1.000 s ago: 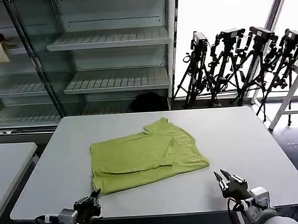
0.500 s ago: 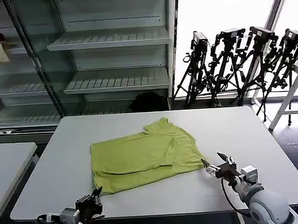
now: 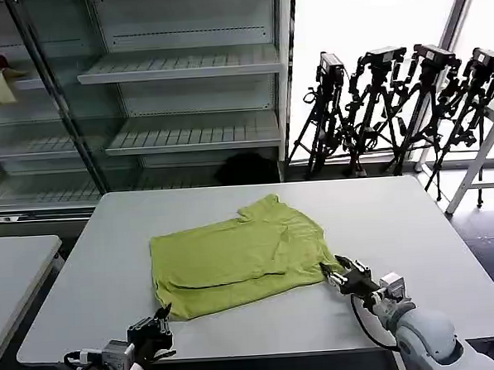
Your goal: Fold and organize the clothes.
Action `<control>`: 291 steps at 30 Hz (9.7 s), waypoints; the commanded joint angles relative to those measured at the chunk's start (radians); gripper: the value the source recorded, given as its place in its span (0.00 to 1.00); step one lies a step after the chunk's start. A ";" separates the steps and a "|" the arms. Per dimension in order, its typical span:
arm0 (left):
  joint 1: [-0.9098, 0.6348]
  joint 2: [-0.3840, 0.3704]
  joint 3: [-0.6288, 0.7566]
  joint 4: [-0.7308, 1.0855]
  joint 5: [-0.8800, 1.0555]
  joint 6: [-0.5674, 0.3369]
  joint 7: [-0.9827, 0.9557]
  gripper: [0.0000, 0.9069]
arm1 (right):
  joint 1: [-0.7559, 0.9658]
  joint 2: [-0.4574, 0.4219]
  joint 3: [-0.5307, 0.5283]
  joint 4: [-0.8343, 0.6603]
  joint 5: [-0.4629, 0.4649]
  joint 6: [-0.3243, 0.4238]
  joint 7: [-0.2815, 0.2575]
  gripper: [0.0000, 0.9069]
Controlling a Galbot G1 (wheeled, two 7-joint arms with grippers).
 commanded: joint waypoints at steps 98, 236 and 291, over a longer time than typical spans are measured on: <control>-0.390 -0.066 -0.026 0.222 -0.164 0.012 0.102 1.00 | 0.507 0.146 -0.171 -0.183 0.068 -0.234 0.071 1.00; -0.030 -0.018 -0.051 0.119 0.134 -0.078 0.184 0.00 | -0.377 -0.121 0.270 0.338 0.074 0.021 -0.026 0.00; 0.222 -0.195 -0.106 -0.088 0.232 -0.204 0.075 1.00 | -0.567 0.075 0.321 0.393 -0.097 0.311 0.481 1.00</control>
